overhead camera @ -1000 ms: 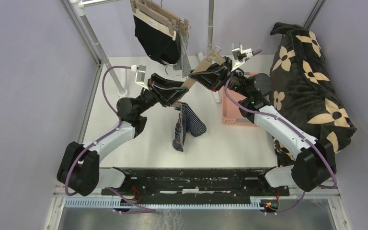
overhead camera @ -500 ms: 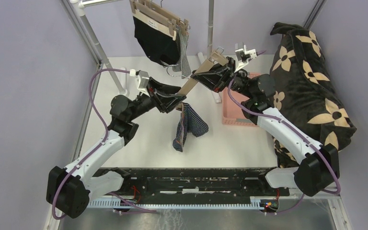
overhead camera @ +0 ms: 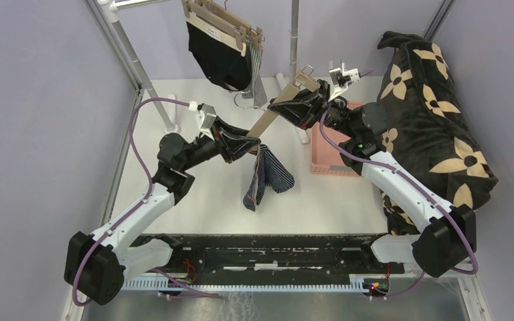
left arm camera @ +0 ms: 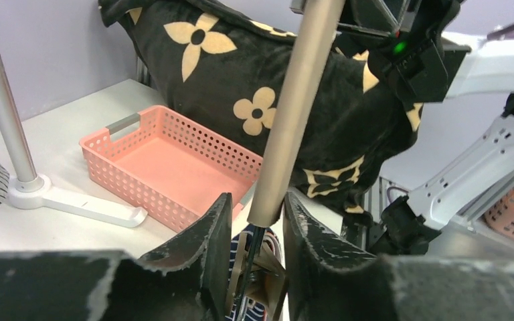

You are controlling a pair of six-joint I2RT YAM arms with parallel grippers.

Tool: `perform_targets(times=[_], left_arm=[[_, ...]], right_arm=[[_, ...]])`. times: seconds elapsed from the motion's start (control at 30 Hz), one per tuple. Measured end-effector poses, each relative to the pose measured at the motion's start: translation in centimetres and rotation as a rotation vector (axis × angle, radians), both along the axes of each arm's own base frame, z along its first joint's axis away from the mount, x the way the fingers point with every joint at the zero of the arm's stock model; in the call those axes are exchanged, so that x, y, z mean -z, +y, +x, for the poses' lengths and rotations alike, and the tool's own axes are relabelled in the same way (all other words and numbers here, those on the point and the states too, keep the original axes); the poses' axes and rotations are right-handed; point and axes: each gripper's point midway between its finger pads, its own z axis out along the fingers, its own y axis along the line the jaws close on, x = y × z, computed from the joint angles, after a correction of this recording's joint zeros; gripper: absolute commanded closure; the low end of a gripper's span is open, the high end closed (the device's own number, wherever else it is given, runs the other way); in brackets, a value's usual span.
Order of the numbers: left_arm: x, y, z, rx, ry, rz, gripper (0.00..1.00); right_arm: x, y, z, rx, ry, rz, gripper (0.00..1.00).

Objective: Remove the underwear clipped to the hanger

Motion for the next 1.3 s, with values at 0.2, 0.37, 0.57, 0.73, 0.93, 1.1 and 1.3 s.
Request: perform_targets(times=[0.2, 0.37, 0.57, 0.73, 0.93, 1.1, 1.3], left_arm=[[0.3, -0.1, -0.5, 0.024, -0.005, 0.011, 0.52], [0.8, 0.1, -0.7, 0.021, 0.004, 0.015, 0.51], [0.8, 0.4, -1.2, 0.012, 0.010, 0.016, 0.74], [0.8, 0.6, -1.6, 0.014, -0.010, 0.017, 0.97], [0.6, 0.6, -1.6, 0.015, -0.006, 0.028, 0.19], [-1.1, 0.5, -1.1, 0.003, -0.004, 0.029, 0.11], [-2.9, 0.6, -0.9, -0.008, -0.036, 0.010, 0.23]], right_arm=[[0.3, 0.1, 0.0, -0.004, 0.014, -0.009, 0.99], [0.1, 0.0, 0.1, 0.001, 0.010, -0.005, 0.99], [-0.1, 0.0, 0.1, 0.001, 0.007, -0.003, 0.99], [0.1, 0.1, 0.0, -0.011, 0.028, -0.009, 0.99], [0.0, 0.1, -0.1, -0.015, 0.035, -0.007, 0.99], [-0.2, 0.1, 0.1, -0.001, 0.019, -0.006, 0.99], [-0.2, 0.1, 0.1, 0.001, 0.016, -0.007, 0.99]])
